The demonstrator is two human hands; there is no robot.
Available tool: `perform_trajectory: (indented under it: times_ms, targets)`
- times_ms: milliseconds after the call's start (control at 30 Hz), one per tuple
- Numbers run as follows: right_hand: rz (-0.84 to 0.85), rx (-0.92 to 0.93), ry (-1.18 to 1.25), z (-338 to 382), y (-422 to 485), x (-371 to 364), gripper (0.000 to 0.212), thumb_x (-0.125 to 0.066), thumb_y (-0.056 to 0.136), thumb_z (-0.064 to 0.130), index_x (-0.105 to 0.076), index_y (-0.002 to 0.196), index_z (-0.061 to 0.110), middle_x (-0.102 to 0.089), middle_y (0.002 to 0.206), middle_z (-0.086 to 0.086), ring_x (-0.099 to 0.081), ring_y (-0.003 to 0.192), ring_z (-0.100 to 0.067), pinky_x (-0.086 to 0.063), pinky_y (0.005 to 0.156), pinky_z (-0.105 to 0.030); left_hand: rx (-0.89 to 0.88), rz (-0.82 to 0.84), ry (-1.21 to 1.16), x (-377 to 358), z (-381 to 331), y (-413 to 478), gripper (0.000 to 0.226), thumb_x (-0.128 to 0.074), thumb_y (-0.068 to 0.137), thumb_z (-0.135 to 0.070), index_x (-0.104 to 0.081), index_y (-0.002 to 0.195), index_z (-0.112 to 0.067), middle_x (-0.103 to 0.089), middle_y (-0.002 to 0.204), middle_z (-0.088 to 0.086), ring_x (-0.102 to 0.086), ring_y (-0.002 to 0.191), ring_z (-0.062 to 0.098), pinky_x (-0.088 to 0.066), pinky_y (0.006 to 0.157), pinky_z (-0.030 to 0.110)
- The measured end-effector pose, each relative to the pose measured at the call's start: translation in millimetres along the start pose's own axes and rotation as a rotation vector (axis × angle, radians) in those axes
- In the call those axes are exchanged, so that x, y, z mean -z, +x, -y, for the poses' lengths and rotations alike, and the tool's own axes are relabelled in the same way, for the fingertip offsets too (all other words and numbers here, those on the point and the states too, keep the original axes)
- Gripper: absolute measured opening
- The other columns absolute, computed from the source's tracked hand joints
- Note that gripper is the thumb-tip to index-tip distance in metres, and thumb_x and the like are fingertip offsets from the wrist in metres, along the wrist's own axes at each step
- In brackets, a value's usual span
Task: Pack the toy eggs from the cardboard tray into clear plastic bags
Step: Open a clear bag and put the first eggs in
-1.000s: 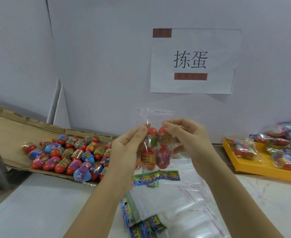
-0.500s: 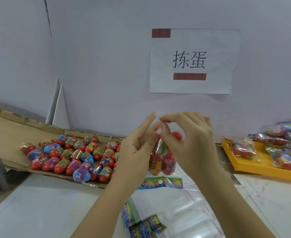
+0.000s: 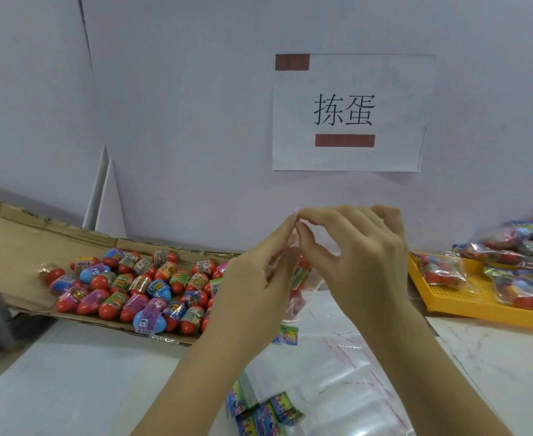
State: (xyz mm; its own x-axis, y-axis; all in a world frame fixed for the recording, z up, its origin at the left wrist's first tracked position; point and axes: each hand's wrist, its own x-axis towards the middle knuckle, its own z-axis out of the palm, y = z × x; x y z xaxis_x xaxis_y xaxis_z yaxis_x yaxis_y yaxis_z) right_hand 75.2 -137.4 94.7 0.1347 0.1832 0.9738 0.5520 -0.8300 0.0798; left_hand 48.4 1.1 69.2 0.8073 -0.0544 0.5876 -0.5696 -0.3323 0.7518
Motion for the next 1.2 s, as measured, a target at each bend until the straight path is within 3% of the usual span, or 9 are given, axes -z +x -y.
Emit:
perform_trajectory:
  times_ms: [200,333,467,567,667,733,867,1100,1200]
  targets:
    - [-0.011,0.01,-0.014,0,2,2,0.009,-0.071,0.085,0.022,-0.076,0.085,0.015,-0.073,0.078,0.001,-0.067,0.066,-0.022,-0.048,0.074,-0.041,0.002,0.036,0.186,1,-1,0,0.043,-0.046,0.101,-0.034,-0.041,0.139,-0.053,-0.073,0.097,-0.017,-0.064,0.069,-0.002,-0.057,0.068,0.024]
    - [0.109,0.02,0.048,-2,5,6,0.008,-0.07,0.085,0.02,-0.077,0.086,0.015,-0.074,0.082,0.001,-0.067,0.069,-0.023,-0.049,0.073,-0.042,0.009,0.021,0.216,3,-1,0,0.044,-0.048,0.1,-0.028,-0.045,0.139,-0.047,-0.074,0.095,-0.008,-0.069,0.081,0.01,-0.058,0.077,0.038]
    - [0.191,-0.006,0.074,-4,8,9,0.008,-0.068,0.083,0.019,-0.076,0.085,0.017,-0.073,0.081,0.003,-0.065,0.068,-0.022,-0.045,0.07,-0.037,-0.054,-0.003,0.437,7,-3,2,0.043,-0.049,0.097,-0.028,-0.05,0.138,-0.041,-0.044,0.058,-0.024,-0.047,0.057,-0.002,-0.037,0.058,0.016]
    - [0.215,0.005,0.063,-5,9,10,0.008,-0.067,0.083,0.018,-0.074,0.08,0.016,-0.072,0.077,0.004,-0.065,0.066,-0.022,-0.047,0.069,-0.038,-0.052,0.005,0.567,10,-6,1,0.042,-0.047,0.096,-0.03,-0.053,0.135,-0.043,-0.037,0.058,-0.026,-0.044,0.056,-0.003,-0.033,0.056,0.008]
    - [0.181,0.016,0.052,-6,8,10,0.008,-0.067,0.083,0.017,-0.072,0.076,0.015,-0.07,0.072,0.003,-0.063,0.063,-0.021,-0.047,0.069,-0.037,-0.069,-0.005,0.62,11,-11,0,0.04,-0.048,0.096,-0.031,-0.054,0.134,-0.044,-0.053,0.069,-0.018,-0.039,0.062,0.008,-0.026,0.051,0.009]
    - [0.159,0.011,0.039,-6,7,9,0.009,-0.066,0.083,0.015,-0.071,0.075,0.013,-0.069,0.07,0.003,-0.063,0.063,-0.021,-0.046,0.069,-0.036,-0.073,-0.012,0.606,10,-11,1,0.041,-0.051,0.096,-0.028,-0.054,0.134,-0.044,-0.065,0.077,-0.014,-0.042,0.064,0.008,-0.026,0.052,0.015]
    - [0.157,-0.052,0.032,-10,5,7,0.008,-0.063,0.084,0.012,-0.068,0.078,0.009,-0.068,0.072,0.0,-0.064,0.065,-0.021,-0.049,0.068,-0.038,-0.033,0.001,0.42,7,-8,1,0.042,-0.047,0.096,-0.029,-0.053,0.131,-0.051,-0.048,0.053,-0.021,-0.046,0.054,-0.001,-0.036,0.056,0.023]
    - [0.128,-0.196,0.049,-12,0,2,0.003,-0.064,0.085,0.008,-0.066,0.085,0.005,-0.066,0.076,-0.005,-0.061,0.061,-0.02,-0.051,0.056,-0.033,0.033,-0.059,0.208,1,-2,1,0.034,-0.05,0.1,-0.026,-0.061,0.123,-0.049,-0.065,0.066,-0.01,-0.057,0.051,0.004,-0.051,0.06,0.033]
    - [0.103,-0.517,0.112,-44,0,9,0.008,-0.06,0.091,0.012,-0.065,0.095,0.008,-0.062,0.079,-0.001,-0.058,0.064,-0.02,-0.05,0.061,-0.036,0.118,-0.143,0.034,5,2,5,0.031,-0.052,0.099,-0.018,-0.068,0.115,-0.038,-0.069,0.092,-0.021,-0.06,0.084,-0.006,-0.053,0.064,0.032]
